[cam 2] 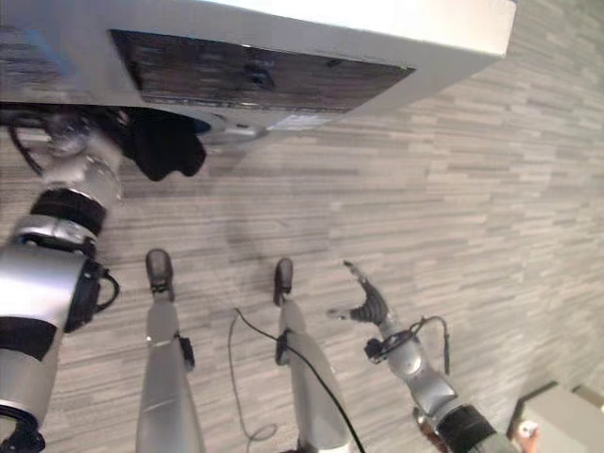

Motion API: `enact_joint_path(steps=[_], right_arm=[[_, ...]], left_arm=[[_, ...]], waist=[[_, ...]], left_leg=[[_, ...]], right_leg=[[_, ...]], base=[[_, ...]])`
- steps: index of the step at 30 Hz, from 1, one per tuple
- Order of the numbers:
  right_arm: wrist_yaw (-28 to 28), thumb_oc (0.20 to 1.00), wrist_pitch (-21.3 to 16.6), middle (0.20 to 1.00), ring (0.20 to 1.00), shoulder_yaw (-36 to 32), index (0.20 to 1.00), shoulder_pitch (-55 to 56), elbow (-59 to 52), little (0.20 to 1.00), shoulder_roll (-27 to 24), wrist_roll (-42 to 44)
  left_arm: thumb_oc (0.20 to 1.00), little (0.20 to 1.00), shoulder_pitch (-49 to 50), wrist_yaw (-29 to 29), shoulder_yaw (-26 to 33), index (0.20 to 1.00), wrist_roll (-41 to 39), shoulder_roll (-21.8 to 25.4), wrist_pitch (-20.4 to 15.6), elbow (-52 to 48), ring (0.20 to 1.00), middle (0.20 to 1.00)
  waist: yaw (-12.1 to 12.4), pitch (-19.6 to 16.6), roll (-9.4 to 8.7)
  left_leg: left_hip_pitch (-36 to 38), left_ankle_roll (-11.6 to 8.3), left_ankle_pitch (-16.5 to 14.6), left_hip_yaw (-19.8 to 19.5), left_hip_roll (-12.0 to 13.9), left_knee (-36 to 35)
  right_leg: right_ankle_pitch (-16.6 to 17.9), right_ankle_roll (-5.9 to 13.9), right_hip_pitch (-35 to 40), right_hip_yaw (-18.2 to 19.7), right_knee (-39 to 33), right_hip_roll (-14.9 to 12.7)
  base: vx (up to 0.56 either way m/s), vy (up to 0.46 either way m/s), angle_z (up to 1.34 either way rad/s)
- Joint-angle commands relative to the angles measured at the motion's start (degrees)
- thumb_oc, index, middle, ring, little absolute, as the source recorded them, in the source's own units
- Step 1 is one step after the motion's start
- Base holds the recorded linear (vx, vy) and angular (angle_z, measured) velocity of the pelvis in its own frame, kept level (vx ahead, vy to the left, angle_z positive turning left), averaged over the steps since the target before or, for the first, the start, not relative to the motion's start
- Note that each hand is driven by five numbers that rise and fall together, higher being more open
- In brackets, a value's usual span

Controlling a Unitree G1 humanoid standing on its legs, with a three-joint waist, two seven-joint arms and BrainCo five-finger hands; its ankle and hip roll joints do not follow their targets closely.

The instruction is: Grab the laundry basket,head to the washer,open it,put in the laundry and shut it.

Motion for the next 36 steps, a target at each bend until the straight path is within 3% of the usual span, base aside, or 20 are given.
enact_joint_path(steps=[1, 4, 8, 9, 10, 11, 14, 15, 18, 21, 22, 25, 28, 30, 33, 36], right_arm=[[-0.5, 1.0, -0.9, 1.0, 1.0, -4.9, 1.0, 2.6, 1.3, 1.0, -2.8, 2.2], [-1.0, 1.0, -0.4, 1.0, 1.0, -6.1, 1.0, 3.1, 0.3, 1.0, -3.9, 1.9], [-2.3, 1.0, 0.3, 1.0, 1.0, -10.7, 1.0, 6.0, -1.9, 1.0, -7.7, 0.9], [-2.4, 1.0, 0.4, 1.0, 1.0, -11.8, 1.0, 7.3, -2.3, 1.0, -8.2, 0.9], [-2.6, 1.0, 0.7, 1.0, 1.0, -12.7, 1.0, 7.9, -2.5, 1.0, -8.9, 1.1], [-2.9, 1.0, 0.6, 1.0, 1.0, -13.6, 1.0, 8.7, -3.0, 1.0, -9.3, 0.8], [-2.1, 1.0, 0.2, 1.0, 1.0, -16.0, 1.0, 12.6, -5.5, 1.0, -10.8, 0.4], [-1.6, 1.0, 0.3, 1.0, 1.0, -16.6, 1.0, 13.6, -5.4, 1.0, -11.7, 1.2], [-0.5, 1.0, 0.6, 1.0, 1.0, -18.6, 1.0, 15.0, -4.5, 1.0, -14.1, 1.9], [0.0, 1.0, 1.6, 1.0, 1.0, -17.7, 1.0, 13.1, -3.2, 1.0, -13.9, 1.5], [0.7, 1.0, 1.8, 1.0, 1.0, -16.3, 1.0, 12.2, -2.4, 1.0, -13.5, 0.7], [2.4, 1.0, 2.1, 1.0, 1.0, -13.7, 1.0, 11.1, -0.5, 1.0, -12.8, -0.1], [4.0, 1.0, 2.4, 1.0, 1.0, -11.2, 1.0, 9.8, -0.1, 1.0, -11.6, 0.1], [4.4, 1.0, 2.2, 1.0, 1.0, -10.7, 1.0, 9.8, -0.1, 1.0, -11.6, 0.1], [5.4, 1.0, 1.7, 1.0, 1.0, -9.0, 1.0, 10.5, 0.0, 1.0, -11.0, 0.1], [5.7, 1.0, 1.5, 1.0, 1.0, -8.6, 1.0, 11.4, 0.7, 1.0, -10.0, 0.1]], left_arm=[[0.2, 0.2, -7.0, -0.6, -1.9, 0.2, -1.9, 4.4, -3.2, -2.0, 0.2, 0.2], [0.2, 0.2, -11.6, 0.3, -4.2, 0.2, -3.6, 5.0, -3.8, -2.8, 0.2, 0.2], [0.2, 0.2, -25.4, 3.6, -10.4, 0.2, -8.7, 5.0, -7.2, -7.7, 0.2, 0.2], [0.2, 0.2, -28.0, 4.9, -11.2, 0.2, -10.3, 4.8, -9.2, -10.6, 0.2, 0.2], [0.2, 0.2, -30.6, 8.0, -12.2, 0.2, -10.5, 2.8, -13.6, -17.9, 0.2, 0.2], [0.2, 0.2, -31.8, 10.9, -12.4, 0.2, -7.6, 1.4, -16.0, -24.1, 0.2, 0.2], [0.2, 0.2, -29.5, 15.5, -10.5, 0.2, -2.2, -0.7, -18.9, -33.4, 0.2, 0.2], [1.0, 1.0, -27.9, 15.7, -10.6, 1.0, -1.4, -1.4, -17.5, -33.1, 1.0, 1.0], [1.0, 1.0, -25.5, 7.7, -15.5, 1.0, -2.8, 0.8, -8.2, -20.7, 1.0, 1.0], [1.0, 1.0, -24.8, 4.0, -17.9, 1.0, 1.2, 1.9, -4.0, -14.0, 1.0, 1.0], [1.0, 1.0, -23.3, 1.9, -21.3, 1.0, 11.7, 3.5, 1.0, -6.8, 1.0, 1.0], [1.0, 1.0, -20.6, -0.9, -25.9, 1.0, 28.4, 4.0, 6.7, 0.3, 1.0, 1.0], [1.0, 1.0, -18.8, 0.9, -30.0, 1.0, 44.2, 3.9, 11.5, 6.0, 1.0, 1.0], [1.0, 1.0, -17.8, 0.9, -30.4, 1.0, 47.0, 3.8, 12.0, 6.4, 1.0, 1.0], [1.0, 1.0, -11.1, 1.0, -31.4, 1.0, 59.1, 3.0, 14.3, 3.4, 1.0, 1.0], [1.0, 1.0, -4.7, 1.4, -30.3, 1.0, 63.0, 3.8, 14.1, -2.9, 1.0, 1.0]], waist=[[-1.7, -1.0, 1.61], [-2.1, -1.0, 2.11], [-3.1, -1.2, 3.66], [-3.4, -1.3, 3.79], [-3.4, -1.3, 3.86], [-3.5, -1.5, 3.87], [-4.3, -1.9, 3.32], [-4.0, -2.1, 3.82], [-2.5, -1.4, 5.87], [-1.2, -0.8, 6.74], [-0.4, -0.4, 7.21], [0.4, -0.3, 7.11], [0.4, -0.6, 6.37], [0.4, -0.6, 6.04], [1.2, -0.5, 5.55], [2.0, -0.4, 5.8]], left_leg=[[5.9, 4.95, -10.9, 1.2, -5.6, -2.1], [4.1, 5.41, -12.2, 1.1, -6.3, -0.4], [0.2, 6.27, -14.6, 1.0, -8.5, 2.4], [-0.8, 6.46, -15.1, 0.7, -9.0, 3.1], [-2.9, 6.69, -15.9, 0.7, -9.8, 5.4], [-4.1, 7.0, -16.6, 0.5, -10.1, 6.7], [-6.3, 7.55, -17.7, 0.4, -10.4, 9.9], [-6.8, 7.74, -18.2, 0.4, -10.4, 10.8], [-6.4, 8.04, -18.4, 0.6, -9.8, 12.1], [-5.1, 8.02, -18.1, 0.5, -9.8, 11.6], [-3.9, 7.84, -17.6, 0.3, -9.6, 10.8], [-1.9, 7.44, -16.4, 0.4, -9.2, 9.0], [0.3, 6.96, -15.1, 0.1, -8.8, 6.5], [1.0, 6.76, -14.7, 0.1, -8.5, 5.9], [2.5, 6.27, -11.2, 0.6, -7.8, 4.1], [4.5, 5.92, -10.3, 0.5, -7.4, 2.9]], right_leg=[[-2.5, 3.58, 7.9, 4.0, 0.0, 1.0], [-2.5, 3.66, 7.1, 4.2, 0.0, 0.8], [-3.3, 3.78, 5.2, 4.4, 0.0, 0.3], [-3.1, 3.83, 4.8, 4.4, 0.0, 0.1], [-3.1, 3.73, 4.0, 3.9, 0.2, 0.1], [-3.9, 3.39, 3.0, 3.9, 0.9, 0.2], [-5.2, 2.91, 0.0, 4.0, 5.1, 0.8], [-6.5, 2.5, -0.9, 4.1, 6.7, 0.9], [-9.8, 1.45, -1.7, 3.6, 9.4, 1.1], [-10.8, 0.87, -0.8, 3.2, 9.6, 1.2], [-11.1, 0.59, -0.3, 3.2, 9.5, 1.3], [-11.4, 0.21, 1.6, 2.8, 8.1, 1.4], [-11.0, 0.04, 3.3, 3.1, 6.5, 1.7], [-10.8, 0.02, 3.9, 3.0, 6.0, 1.8], [-9.2, -0.15, 5.2, 2.1, 5.0, 1.9], [-9.3, -0.27, 6.6, 1.9, 4.8, 2.2]], base=[[0.02, 0.002, -0.06], [0.0, 0.0, 0.0], [0.01, 0.01, 0.0], [0.02, -0.076, 0.05], [0.03, -0.084, 0.07], [0.01, -0.087, 0.11], [0.01, -0.046, 0.17], [0.04, 0.003, 0.14], [0.04, 0.024, 0.04], [0.01, 0.006, -0.01], [0.02, 0.02, 0.05], [0.0, 0.0, 0.0], [0.0, -0.01, 0.04], [0.0, -0.006, 0.02], [-0.09, -0.032, -0.02], [0.0, -0.016, -0.02]])
